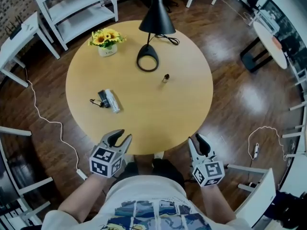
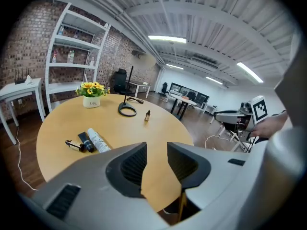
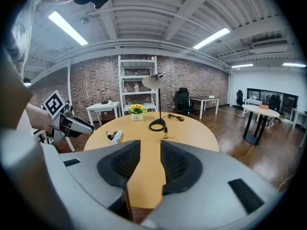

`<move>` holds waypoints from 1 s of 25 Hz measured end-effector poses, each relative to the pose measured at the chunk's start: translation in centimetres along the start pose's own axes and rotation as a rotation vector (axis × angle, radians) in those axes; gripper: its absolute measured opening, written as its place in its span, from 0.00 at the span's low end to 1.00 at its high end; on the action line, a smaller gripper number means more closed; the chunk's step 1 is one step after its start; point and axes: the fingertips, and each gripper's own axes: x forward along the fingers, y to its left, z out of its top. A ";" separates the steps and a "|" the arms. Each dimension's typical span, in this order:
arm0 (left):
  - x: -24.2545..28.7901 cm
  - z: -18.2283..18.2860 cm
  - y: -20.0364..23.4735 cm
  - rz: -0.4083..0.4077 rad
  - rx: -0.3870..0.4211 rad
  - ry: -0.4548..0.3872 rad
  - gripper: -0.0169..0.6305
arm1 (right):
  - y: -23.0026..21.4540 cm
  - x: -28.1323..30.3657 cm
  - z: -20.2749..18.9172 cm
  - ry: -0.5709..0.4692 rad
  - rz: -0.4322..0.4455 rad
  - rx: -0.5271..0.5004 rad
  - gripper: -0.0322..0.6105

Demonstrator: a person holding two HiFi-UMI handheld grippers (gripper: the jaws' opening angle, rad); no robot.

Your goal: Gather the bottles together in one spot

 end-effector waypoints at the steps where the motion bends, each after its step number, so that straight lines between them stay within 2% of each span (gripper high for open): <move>1: -0.1 -0.6 0.1 -0.013 0.001 0.009 0.24 | 0.7 -0.1 -0.5 0.006 0.005 0.004 0.30; 5: -1.8 -2.1 -1.4 -0.011 -0.028 0.003 0.24 | 2.9 -1.2 -2.4 0.052 0.084 -0.007 0.30; 8: -3.7 -2.2 -3.0 0.045 -0.042 -0.039 0.24 | 3.7 -2.3 -2.1 0.034 0.145 -0.020 0.30; 12: -6.1 -3.1 -6.2 0.123 -0.130 -0.092 0.24 | 3.4 -4.7 -1.5 0.017 0.210 -0.066 0.30; 19: -8.5 -5.9 -11.4 0.229 -0.128 -0.069 0.24 | 2.4 -9.7 -4.4 0.008 0.280 -0.054 0.30; 25: -9.4 -7.8 -13.4 0.256 -0.158 -0.041 0.24 | 1.5 -11.9 -5.9 0.006 0.285 -0.022 0.30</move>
